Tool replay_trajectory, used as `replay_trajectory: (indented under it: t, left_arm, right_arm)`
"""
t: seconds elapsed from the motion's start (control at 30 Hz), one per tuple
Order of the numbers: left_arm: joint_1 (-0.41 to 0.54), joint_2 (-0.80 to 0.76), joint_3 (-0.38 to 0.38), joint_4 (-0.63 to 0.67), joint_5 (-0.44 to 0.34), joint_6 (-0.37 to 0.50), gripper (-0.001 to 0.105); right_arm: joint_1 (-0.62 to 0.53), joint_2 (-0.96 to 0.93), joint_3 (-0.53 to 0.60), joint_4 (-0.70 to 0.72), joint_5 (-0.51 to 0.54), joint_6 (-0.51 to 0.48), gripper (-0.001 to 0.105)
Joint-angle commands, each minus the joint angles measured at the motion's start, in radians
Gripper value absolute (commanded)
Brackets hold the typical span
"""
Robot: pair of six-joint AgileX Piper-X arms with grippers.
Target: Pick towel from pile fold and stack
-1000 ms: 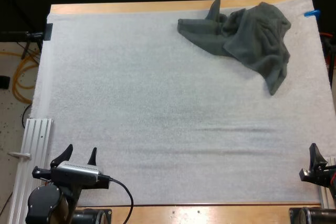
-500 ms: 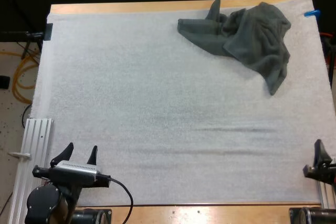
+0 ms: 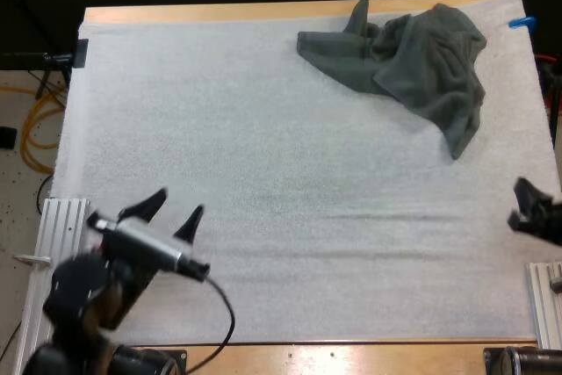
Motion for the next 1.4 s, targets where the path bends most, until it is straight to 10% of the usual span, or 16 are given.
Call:
replay_trajectory:
  t: [0.0,0.47,1.03,1.27,1.37]
  left_arm:
    - [-0.024,0.061,-0.031,-0.043,0.028,-0.006,0.052]
    - [-0.134,0.422,-0.144,-0.128,0.221,-0.066,0.052]
    - [-0.134,0.459,-0.144,-0.130,0.223,-0.066,0.052]
    - [-0.134,0.459,-0.144,-0.130,0.223,-0.066,0.052]
    - [-0.134,0.459,-0.144,-0.128,0.223,-0.066,0.052]
  right_arm:
    - [-0.004,0.054,-0.027,-0.013,-0.036,-0.001,0.064]
    - [-0.004,0.736,-0.096,-0.375,-0.056,0.200,0.064]
    - [0.067,1.227,-0.145,-0.566,-0.182,0.392,0.064]
    - [0.135,1.286,-0.202,-0.566,-0.150,0.437,0.000]
    - [0.136,1.255,-0.218,-0.565,-0.131,0.405,0.001]
